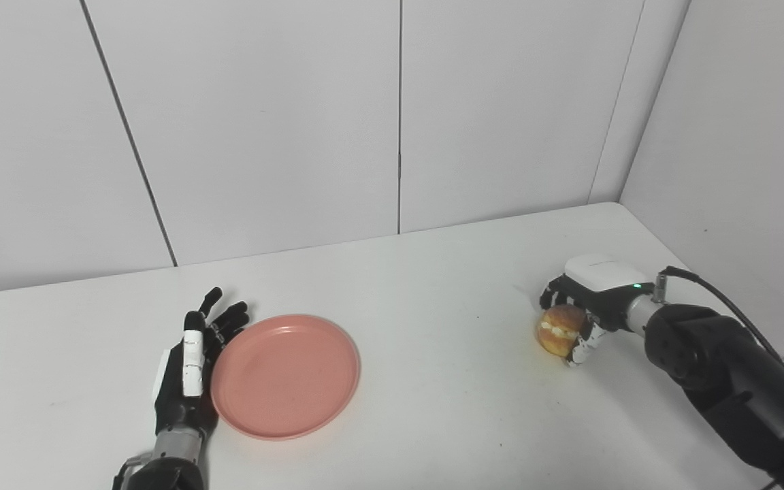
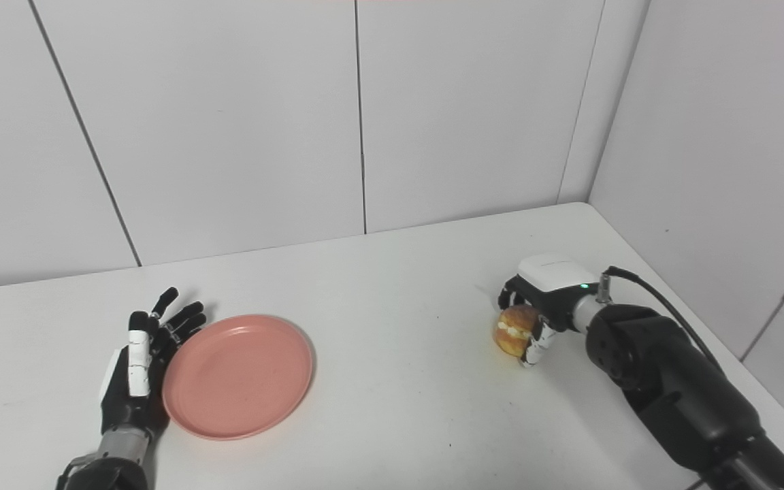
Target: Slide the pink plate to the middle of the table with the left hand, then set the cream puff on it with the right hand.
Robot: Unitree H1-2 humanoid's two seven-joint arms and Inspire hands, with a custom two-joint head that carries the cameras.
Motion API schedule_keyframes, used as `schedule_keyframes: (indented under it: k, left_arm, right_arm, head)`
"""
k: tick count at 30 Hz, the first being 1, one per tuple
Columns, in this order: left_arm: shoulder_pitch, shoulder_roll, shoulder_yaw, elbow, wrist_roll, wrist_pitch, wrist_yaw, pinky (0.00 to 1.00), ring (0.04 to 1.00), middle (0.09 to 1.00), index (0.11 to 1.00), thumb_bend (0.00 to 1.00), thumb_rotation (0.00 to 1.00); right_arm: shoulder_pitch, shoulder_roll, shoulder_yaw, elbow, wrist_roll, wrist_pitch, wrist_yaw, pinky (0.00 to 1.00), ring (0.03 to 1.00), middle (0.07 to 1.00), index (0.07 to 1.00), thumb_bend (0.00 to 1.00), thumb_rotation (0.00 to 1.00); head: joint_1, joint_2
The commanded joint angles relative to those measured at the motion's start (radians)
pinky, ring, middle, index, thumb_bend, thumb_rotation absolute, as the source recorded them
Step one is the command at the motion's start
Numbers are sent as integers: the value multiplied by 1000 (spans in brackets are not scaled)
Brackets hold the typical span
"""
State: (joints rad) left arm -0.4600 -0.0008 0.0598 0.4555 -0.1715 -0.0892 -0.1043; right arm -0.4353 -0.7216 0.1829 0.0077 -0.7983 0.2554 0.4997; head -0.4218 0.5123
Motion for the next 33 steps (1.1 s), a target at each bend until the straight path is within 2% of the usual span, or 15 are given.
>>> schedule_keyframes:
  k: [1,5,8,19,27,33]
  left_arm:
    - [46,-5,-10,29,-1,81,-5,844,818,795,890,887,964]
    - [49,-7,-10,25,-2,83,-7,846,816,791,893,875,967]
    - [50,-6,-11,26,-1,81,-10,839,812,787,890,872,968]
    - [51,-7,-10,30,-6,87,-27,835,812,784,886,857,963]
    - [53,-10,-11,22,-2,92,-24,824,807,783,888,862,963]
    - [52,-18,-17,20,6,92,-17,815,805,790,894,857,967]
  right_arm:
    - [-16,-13,-24,-8,-2,-6,-50,360,432,461,546,553,0]
    - [-15,-6,-18,1,-10,5,-67,376,451,495,489,529,0]
    - [-13,0,-19,0,-4,16,-62,350,418,504,505,518,0]
    - [-11,-5,-13,1,-4,-3,-76,324,412,497,507,517,0]
    - [-18,-21,-17,-53,9,-31,-68,345,418,514,500,516,0]
    - [-43,-29,-28,-157,21,-70,-74,395,429,500,505,518,0]
  head:
    - [1,2]
    - [3,3]
    - [3,4]
    - [3,6]
    - [8,9]
    - [27,10]
